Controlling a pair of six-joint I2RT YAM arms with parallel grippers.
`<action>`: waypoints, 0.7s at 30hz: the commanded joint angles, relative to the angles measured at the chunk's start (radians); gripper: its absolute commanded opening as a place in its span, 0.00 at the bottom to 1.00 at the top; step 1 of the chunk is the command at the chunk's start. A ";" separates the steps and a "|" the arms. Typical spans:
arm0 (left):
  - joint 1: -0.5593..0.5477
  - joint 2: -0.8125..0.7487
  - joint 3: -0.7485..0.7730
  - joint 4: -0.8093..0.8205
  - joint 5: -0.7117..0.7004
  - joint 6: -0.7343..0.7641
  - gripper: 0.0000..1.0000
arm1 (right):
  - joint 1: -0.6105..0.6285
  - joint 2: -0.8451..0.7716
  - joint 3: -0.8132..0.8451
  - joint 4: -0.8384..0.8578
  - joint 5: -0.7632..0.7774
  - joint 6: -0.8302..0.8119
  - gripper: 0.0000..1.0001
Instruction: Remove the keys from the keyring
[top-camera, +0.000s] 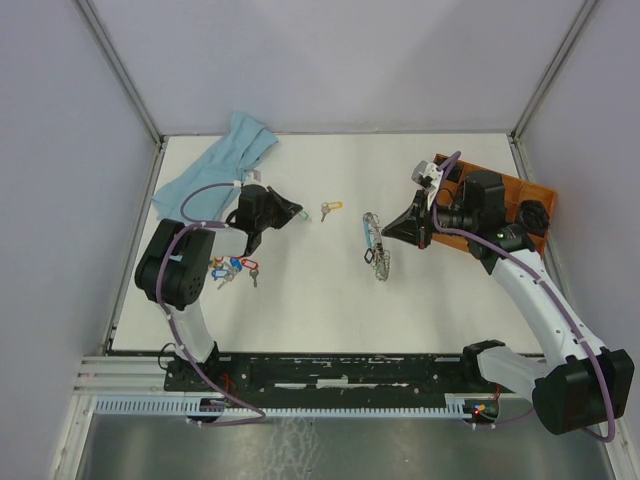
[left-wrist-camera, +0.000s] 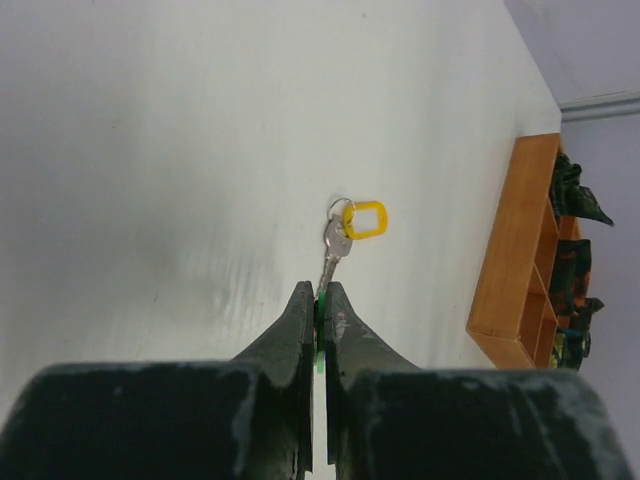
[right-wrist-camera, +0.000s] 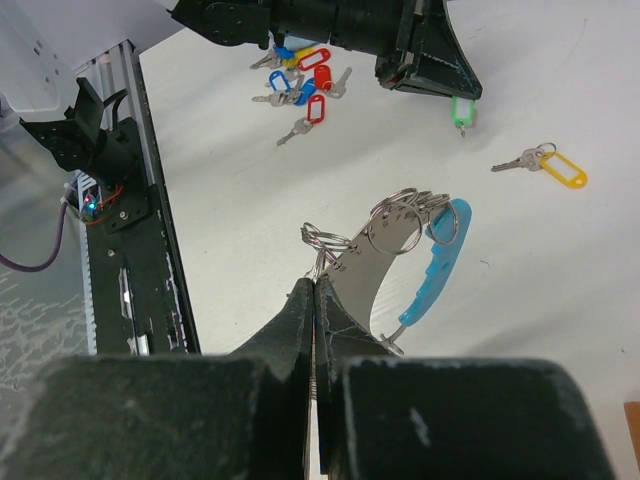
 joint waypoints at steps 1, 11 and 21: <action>0.001 0.039 0.103 -0.121 -0.065 -0.029 0.04 | -0.007 -0.025 0.046 0.061 -0.024 0.000 0.01; 0.002 0.144 0.273 -0.283 -0.056 -0.020 0.11 | -0.010 -0.024 0.044 0.066 -0.030 0.006 0.01; 0.001 -0.001 0.302 -0.341 -0.116 0.189 0.60 | -0.011 -0.030 0.044 0.072 -0.042 0.013 0.01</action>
